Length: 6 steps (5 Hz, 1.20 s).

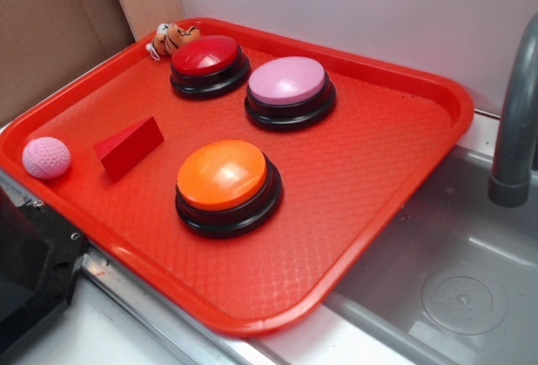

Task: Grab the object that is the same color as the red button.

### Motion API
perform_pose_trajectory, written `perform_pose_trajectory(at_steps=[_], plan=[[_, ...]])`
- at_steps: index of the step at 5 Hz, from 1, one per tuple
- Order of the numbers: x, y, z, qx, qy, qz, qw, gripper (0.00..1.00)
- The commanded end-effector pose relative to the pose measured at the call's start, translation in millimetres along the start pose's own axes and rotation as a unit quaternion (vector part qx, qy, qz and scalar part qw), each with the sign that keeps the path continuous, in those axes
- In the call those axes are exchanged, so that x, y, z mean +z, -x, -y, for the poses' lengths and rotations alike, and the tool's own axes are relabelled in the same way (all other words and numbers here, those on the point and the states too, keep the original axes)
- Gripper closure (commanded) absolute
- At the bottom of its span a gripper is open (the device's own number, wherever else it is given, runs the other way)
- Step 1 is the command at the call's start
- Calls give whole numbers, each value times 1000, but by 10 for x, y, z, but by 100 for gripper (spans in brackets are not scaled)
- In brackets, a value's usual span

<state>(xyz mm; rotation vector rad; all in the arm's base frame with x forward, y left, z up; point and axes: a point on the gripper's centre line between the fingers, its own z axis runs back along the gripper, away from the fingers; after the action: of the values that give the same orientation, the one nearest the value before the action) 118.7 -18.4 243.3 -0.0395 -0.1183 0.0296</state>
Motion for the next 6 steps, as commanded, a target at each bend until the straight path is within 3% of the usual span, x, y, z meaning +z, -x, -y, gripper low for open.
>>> perform_pose_trajectory(at_steps=[1,2,3,4,5,6], plan=[[0,0,0,0,0,0,1000,0],[-457,-10,-91,16,-11,-9,1000,0],[-859,-12,-232,20,-30,23,999,0],[-1239,-30,-368,13,-23,38,999,0],[-1554,-80,-512,27,-46,35,998,0],[-1801,-71,-590,22,-50,32,998,0]])
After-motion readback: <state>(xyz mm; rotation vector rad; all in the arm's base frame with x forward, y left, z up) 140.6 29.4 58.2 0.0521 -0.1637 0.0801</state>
